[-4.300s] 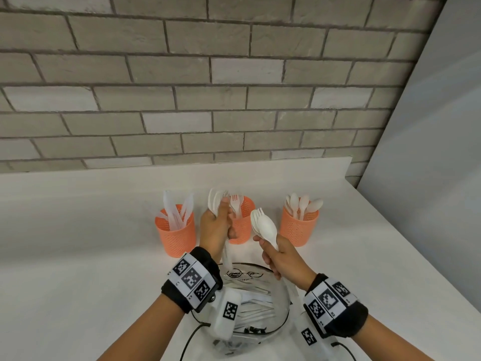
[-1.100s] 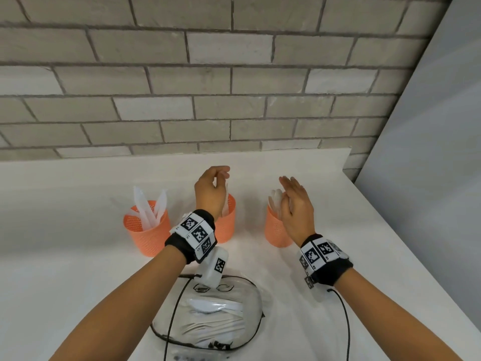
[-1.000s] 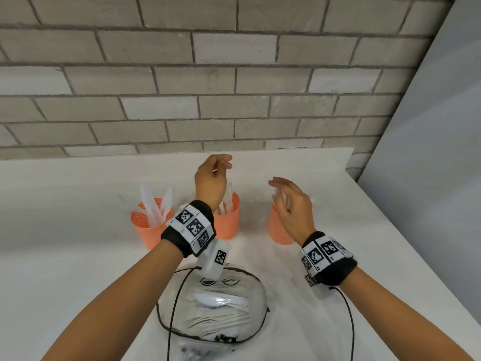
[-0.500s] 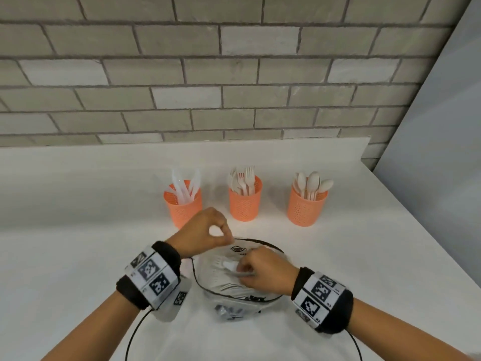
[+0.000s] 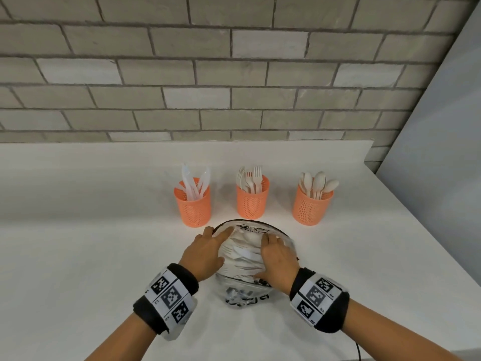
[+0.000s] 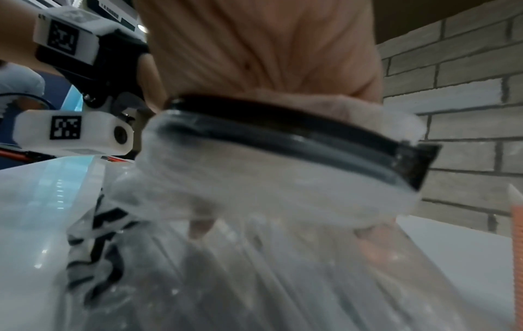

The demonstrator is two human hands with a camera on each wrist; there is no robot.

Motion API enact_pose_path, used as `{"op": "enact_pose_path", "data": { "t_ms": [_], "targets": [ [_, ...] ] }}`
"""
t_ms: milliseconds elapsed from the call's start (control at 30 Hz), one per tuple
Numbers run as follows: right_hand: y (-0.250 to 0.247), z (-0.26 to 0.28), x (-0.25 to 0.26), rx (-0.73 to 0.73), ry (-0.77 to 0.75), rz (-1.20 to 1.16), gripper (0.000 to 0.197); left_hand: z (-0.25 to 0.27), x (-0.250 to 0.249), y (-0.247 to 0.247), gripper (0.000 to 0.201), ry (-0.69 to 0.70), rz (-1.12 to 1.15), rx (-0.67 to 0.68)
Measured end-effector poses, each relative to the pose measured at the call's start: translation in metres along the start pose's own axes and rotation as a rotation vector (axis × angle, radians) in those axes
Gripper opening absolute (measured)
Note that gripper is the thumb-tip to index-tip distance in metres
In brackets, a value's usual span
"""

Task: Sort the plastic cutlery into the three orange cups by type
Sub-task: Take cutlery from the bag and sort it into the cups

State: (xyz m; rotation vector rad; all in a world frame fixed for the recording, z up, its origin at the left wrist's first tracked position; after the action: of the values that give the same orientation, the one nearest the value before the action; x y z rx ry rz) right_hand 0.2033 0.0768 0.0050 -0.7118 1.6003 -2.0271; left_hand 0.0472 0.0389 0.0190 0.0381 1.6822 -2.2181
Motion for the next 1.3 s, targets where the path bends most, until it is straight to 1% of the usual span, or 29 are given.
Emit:
{"op": "enact_pose_path", "data": {
  "t_ms": [100, 167, 233, 333, 367, 467, 533, 633, 733, 800, 867, 1000, 1200, 1233, 1300],
  "targets": [
    [0.001, -0.009, -0.005, 0.076, 0.015, 0.004, 0.096, -0.003, -0.006, -0.002, 0.08, 0.045, 0.048, 0.009],
    [-0.003, -0.017, -0.009, 0.125, -0.01, -0.085, 0.099, -0.006, -0.009, -0.004, 0.082, 0.078, 0.098, 0.01],
    [-0.005, -0.024, -0.012, 0.148, -0.044, -0.227, 0.093, -0.008, -0.009, -0.006, 0.083, 0.097, 0.152, 0.015],
    [-0.004, -0.025, -0.01, 0.145, -0.122, -0.304, 0.071, -0.009, -0.007, -0.011, 0.082, 0.123, 0.225, 0.015],
    [-0.002, -0.025, -0.01, 0.15, -0.148, -0.318, 0.07, -0.009, -0.006, -0.012, 0.082, 0.13, 0.239, 0.012],
    [-0.001, -0.024, -0.014, 0.176, -0.192, -0.32, 0.078, -0.007, -0.004, -0.014, 0.079, 0.138, 0.268, 0.003],
    [0.0, -0.025, -0.017, 0.141, -0.198, -0.308, 0.081, -0.006, -0.001, -0.013, 0.077, 0.131, 0.272, -0.009],
    [0.001, -0.026, -0.02, 0.074, -0.184, -0.376, 0.088, -0.005, 0.003, -0.015, 0.07, 0.084, 0.275, -0.047],
    [0.003, -0.028, -0.024, 0.089, -0.145, -0.351, 0.077, -0.003, 0.004, -0.019, 0.063, 0.031, 0.252, -0.084],
    [0.005, -0.03, -0.026, 0.112, -0.122, -0.334, 0.066, -0.001, 0.003, -0.02, 0.062, 0.024, 0.239, -0.086],
    [0.006, -0.032, -0.028, 0.118, -0.116, -0.344, 0.061, -0.001, 0.0, -0.021, 0.062, 0.03, 0.245, -0.073],
    [0.005, -0.033, -0.027, 0.011, -0.157, -0.428, 0.066, -0.004, -0.001, -0.024, 0.063, 0.04, 0.27, -0.061],
    [0.006, -0.033, -0.028, -0.14, -0.21, -0.408, 0.05, -0.006, -0.001, -0.026, 0.061, 0.037, 0.289, -0.062],
    [0.005, -0.033, -0.028, -0.152, -0.217, -0.404, 0.05, -0.007, -0.001, -0.025, 0.061, 0.035, 0.291, -0.062],
    [0.005, -0.034, -0.027, -0.13, -0.22, -0.365, 0.053, -0.008, -0.001, -0.025, 0.061, 0.037, 0.287, -0.053]
  ]
}}
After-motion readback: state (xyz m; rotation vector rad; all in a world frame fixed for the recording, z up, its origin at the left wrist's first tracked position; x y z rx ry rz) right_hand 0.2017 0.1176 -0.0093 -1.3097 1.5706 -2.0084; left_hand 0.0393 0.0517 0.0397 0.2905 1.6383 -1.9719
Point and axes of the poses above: each hand's wrist, its own z-axis away from the middle knuckle, its own y-axis out of the palm, x = y × z, the point moved 3 cm from there along -z, towards the middle knuckle, and after that the axes turned 12 degrees about -y, right-handed, at the moved point
